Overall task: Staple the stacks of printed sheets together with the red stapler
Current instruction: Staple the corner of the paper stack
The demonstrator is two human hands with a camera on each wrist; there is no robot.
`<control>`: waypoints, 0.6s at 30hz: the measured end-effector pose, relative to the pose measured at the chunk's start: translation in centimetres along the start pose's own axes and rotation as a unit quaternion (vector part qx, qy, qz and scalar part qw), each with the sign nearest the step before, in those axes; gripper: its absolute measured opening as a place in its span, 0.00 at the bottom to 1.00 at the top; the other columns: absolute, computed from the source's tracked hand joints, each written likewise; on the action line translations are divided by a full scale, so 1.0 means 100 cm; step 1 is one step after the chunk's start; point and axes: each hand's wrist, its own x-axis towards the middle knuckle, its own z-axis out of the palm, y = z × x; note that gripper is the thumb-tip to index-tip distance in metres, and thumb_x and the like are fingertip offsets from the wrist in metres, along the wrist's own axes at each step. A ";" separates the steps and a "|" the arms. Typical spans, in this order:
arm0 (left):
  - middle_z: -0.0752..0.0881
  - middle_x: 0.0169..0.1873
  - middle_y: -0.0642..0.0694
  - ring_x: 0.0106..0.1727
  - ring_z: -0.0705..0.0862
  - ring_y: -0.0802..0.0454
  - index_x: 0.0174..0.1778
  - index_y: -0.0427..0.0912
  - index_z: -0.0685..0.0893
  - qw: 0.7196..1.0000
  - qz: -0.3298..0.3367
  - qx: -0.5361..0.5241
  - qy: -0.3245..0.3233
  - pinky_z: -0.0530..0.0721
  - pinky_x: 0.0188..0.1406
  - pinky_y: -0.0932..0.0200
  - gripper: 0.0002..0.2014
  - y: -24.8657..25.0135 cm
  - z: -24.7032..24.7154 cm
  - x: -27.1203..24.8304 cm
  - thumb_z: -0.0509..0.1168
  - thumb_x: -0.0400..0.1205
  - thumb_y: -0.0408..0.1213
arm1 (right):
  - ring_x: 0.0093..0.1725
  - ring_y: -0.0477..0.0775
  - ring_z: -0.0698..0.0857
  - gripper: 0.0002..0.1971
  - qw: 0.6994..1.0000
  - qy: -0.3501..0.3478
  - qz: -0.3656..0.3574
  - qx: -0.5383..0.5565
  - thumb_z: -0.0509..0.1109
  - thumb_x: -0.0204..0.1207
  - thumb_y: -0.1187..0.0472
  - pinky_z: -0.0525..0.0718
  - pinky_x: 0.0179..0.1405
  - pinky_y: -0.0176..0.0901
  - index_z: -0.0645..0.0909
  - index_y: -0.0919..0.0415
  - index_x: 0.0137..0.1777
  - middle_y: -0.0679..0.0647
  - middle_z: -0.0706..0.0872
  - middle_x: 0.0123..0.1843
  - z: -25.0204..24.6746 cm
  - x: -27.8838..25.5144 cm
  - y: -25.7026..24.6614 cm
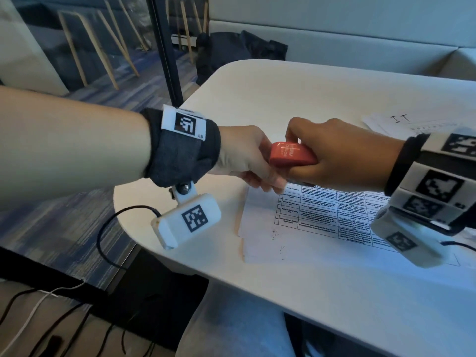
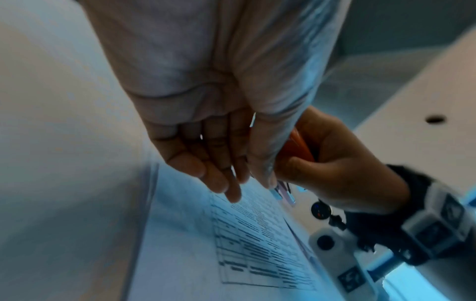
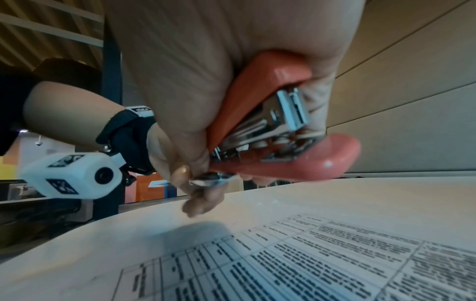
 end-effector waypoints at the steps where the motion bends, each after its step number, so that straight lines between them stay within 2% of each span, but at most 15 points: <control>1: 0.90 0.37 0.41 0.35 0.85 0.53 0.47 0.30 0.86 0.999 -0.004 -0.037 -0.006 0.82 0.41 0.61 0.09 -0.002 0.001 -0.001 0.73 0.73 0.27 | 0.34 0.46 0.80 0.23 1.000 0.005 0.000 -0.003 0.61 0.64 0.33 0.78 0.32 0.45 0.68 0.48 0.51 0.45 0.81 0.36 0.000 -0.001 0.000; 4: 0.89 0.34 0.41 0.32 0.84 0.53 0.48 0.27 0.85 0.997 -0.008 -0.081 -0.001 0.82 0.40 0.62 0.08 -0.007 0.004 -0.004 0.71 0.74 0.25 | 0.33 0.47 0.80 0.26 1.000 0.005 -0.001 -0.016 0.58 0.63 0.30 0.79 0.33 0.46 0.67 0.48 0.52 0.45 0.80 0.35 0.000 -0.002 -0.001; 9: 0.88 0.34 0.40 0.30 0.83 0.54 0.50 0.26 0.85 0.996 -0.023 -0.085 0.030 0.81 0.35 0.65 0.09 -0.011 0.001 -0.008 0.70 0.76 0.24 | 0.34 0.49 0.81 0.27 1.000 -0.005 -0.006 -0.024 0.57 0.66 0.28 0.81 0.33 0.49 0.65 0.48 0.52 0.47 0.81 0.37 0.001 0.000 -0.003; 14: 0.89 0.32 0.41 0.30 0.82 0.53 0.41 0.31 0.88 0.994 -0.038 -0.075 0.075 0.81 0.34 0.63 0.01 -0.018 -0.007 -0.012 0.70 0.76 0.25 | 0.37 0.49 0.83 0.22 0.999 -0.028 0.018 0.010 0.63 0.72 0.36 0.85 0.39 0.51 0.66 0.48 0.58 0.49 0.85 0.43 0.005 0.004 -0.004; 16: 0.89 0.33 0.41 0.31 0.82 0.53 0.43 0.31 0.88 0.992 -0.039 -0.064 0.097 0.81 0.35 0.63 0.03 -0.023 -0.011 -0.014 0.71 0.76 0.26 | 0.39 0.47 0.84 0.22 0.998 -0.042 0.033 0.019 0.66 0.73 0.39 0.86 0.43 0.49 0.68 0.47 0.61 0.48 0.86 0.45 0.006 0.005 -0.006; 18: 0.88 0.34 0.43 0.32 0.82 0.53 0.44 0.33 0.89 0.991 -0.035 -0.050 0.117 0.82 0.37 0.63 0.04 -0.028 -0.015 -0.018 0.71 0.76 0.28 | 0.40 0.46 0.83 0.19 0.997 -0.060 0.040 0.011 0.69 0.73 0.41 0.86 0.44 0.46 0.73 0.48 0.58 0.46 0.85 0.45 0.008 0.006 -0.008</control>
